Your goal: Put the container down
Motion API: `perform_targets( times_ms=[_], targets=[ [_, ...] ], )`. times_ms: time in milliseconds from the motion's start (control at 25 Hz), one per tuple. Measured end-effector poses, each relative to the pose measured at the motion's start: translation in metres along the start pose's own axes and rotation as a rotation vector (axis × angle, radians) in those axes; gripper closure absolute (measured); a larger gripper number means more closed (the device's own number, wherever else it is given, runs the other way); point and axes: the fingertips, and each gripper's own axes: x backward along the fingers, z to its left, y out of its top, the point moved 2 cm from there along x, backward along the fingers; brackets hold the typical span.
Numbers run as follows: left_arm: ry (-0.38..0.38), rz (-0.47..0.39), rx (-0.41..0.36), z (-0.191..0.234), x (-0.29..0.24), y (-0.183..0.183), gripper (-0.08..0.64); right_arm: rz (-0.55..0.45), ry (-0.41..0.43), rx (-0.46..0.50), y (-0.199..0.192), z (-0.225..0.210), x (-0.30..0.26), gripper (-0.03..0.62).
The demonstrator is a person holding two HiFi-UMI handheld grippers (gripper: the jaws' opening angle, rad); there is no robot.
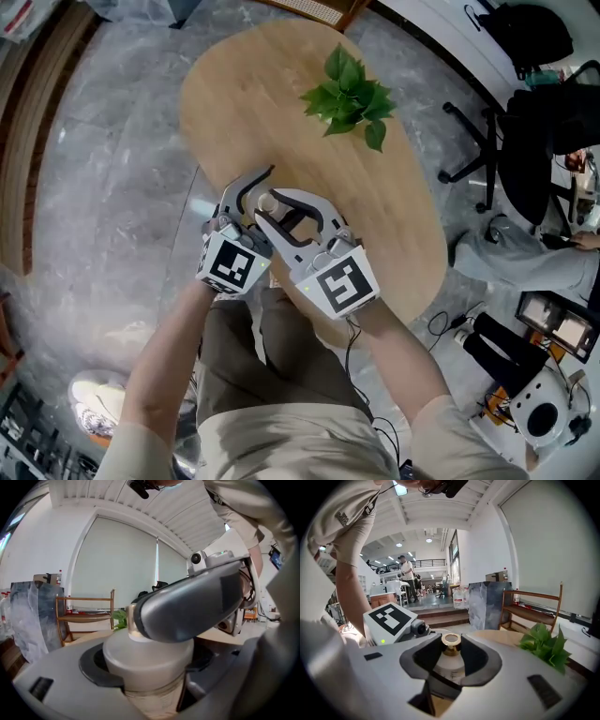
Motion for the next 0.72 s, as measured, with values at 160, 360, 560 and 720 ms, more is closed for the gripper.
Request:
perform_targets(
  times_ms=[160, 360, 560, 720],
  targets=[
    [-0.030, 0.043, -0.005, -0.008, -0.012, -0.040, 0.216, 0.022, 0.008, 0.025, -0.038, 0.002, -0.013, 0.488],
    [-0.058, 0.091, -0.006, -0.017, -0.021, -0.076, 0.216, 0.034, 0.019, 0.031, -0.075, 0.004, -0.023, 0.488],
    [-0.099, 0.135, -0.039, -0.023, -0.029, -0.102, 0.218, 0.040, 0.028, 0.029, -0.105, 0.007, -0.033, 0.486],
    [-0.119, 0.160, -0.052, -0.027, -0.032, -0.117, 0.216, 0.037, 0.031, 0.031, -0.122, 0.008, -0.038, 0.486]
  ],
)
